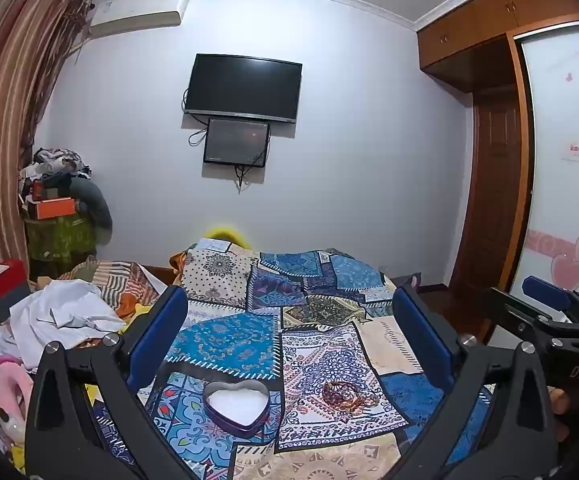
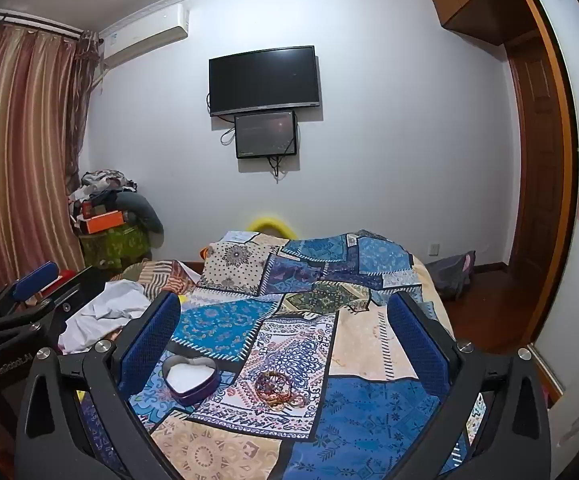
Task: Organize jewelry
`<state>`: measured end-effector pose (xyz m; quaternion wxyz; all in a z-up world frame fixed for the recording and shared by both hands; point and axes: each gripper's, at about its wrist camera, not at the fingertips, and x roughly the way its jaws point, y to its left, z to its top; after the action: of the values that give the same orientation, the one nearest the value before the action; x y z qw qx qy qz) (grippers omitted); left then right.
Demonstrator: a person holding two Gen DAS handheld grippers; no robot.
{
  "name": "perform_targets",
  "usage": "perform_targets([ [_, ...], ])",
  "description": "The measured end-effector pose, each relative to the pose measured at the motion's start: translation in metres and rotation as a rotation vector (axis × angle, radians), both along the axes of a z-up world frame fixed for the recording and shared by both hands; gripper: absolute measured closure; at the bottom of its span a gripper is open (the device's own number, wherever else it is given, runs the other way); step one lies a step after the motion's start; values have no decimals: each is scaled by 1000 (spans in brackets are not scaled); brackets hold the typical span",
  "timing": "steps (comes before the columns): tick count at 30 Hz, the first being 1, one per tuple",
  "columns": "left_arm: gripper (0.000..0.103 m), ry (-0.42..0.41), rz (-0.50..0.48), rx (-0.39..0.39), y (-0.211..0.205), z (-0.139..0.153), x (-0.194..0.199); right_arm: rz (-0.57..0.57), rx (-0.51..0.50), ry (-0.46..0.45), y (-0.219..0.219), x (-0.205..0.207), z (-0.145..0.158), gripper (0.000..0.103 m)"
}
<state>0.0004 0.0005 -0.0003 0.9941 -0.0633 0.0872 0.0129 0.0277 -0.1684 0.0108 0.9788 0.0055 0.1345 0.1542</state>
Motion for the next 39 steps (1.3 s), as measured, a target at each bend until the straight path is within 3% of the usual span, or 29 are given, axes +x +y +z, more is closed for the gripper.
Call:
perform_targets([
  [39, 0, 17, 3, 13, -1, 1, -3, 0, 12, 4, -2, -5, 3, 0],
])
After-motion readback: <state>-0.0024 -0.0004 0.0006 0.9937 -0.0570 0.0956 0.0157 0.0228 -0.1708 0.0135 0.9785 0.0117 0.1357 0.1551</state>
